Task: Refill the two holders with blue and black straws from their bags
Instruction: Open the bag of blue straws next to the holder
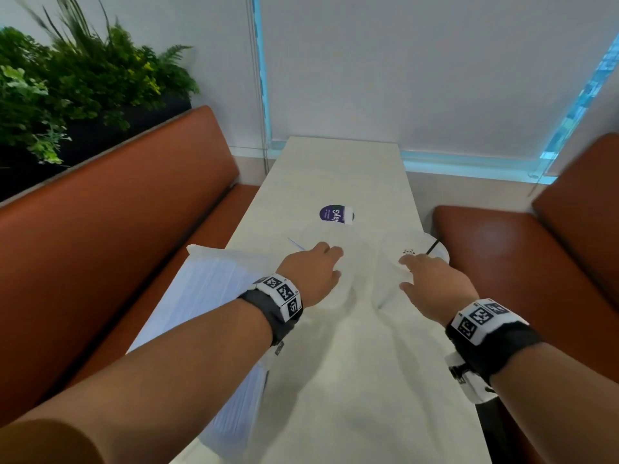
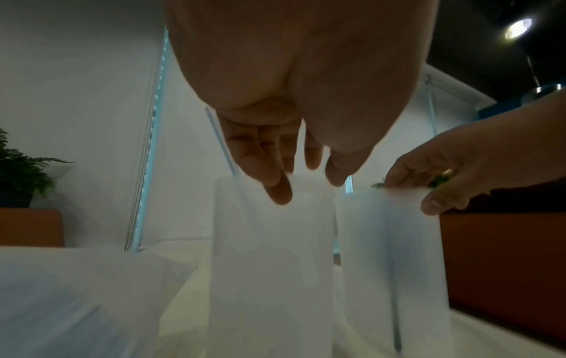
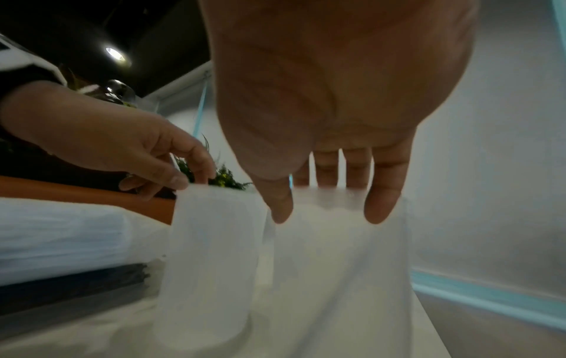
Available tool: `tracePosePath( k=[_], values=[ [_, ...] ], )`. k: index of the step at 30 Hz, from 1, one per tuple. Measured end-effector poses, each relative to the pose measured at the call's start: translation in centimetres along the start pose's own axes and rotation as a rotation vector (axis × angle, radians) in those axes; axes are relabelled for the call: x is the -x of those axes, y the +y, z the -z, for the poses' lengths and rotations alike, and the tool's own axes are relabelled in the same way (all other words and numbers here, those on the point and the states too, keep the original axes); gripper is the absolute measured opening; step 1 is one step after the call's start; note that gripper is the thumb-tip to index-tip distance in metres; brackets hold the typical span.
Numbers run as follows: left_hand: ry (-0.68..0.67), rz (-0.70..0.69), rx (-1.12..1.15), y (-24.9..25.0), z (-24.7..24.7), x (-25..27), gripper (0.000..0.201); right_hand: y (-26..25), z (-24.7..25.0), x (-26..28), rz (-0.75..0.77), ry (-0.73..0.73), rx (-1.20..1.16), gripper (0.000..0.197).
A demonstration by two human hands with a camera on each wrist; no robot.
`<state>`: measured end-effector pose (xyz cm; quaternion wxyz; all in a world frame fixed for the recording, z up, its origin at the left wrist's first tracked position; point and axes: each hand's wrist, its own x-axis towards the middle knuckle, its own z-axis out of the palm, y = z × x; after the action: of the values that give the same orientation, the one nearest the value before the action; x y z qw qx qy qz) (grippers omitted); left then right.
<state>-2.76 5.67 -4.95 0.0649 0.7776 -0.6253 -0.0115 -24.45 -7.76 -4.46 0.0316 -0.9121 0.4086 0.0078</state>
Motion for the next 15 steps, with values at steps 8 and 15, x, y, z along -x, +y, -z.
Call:
tracePosePath(
  k=[8,15],
  values=[
    [0.402,0.237,0.257,-6.1,3.8,7.4,0.021,-10.4,-0.5,3.0,0.106,0.128,-0.381,0.023],
    [-0.133,0.751,0.121,-16.7,2.3,11.9,0.073,-20.8,-5.0,1.3,-0.099,-0.491,-0.767,0.076]
  ],
)
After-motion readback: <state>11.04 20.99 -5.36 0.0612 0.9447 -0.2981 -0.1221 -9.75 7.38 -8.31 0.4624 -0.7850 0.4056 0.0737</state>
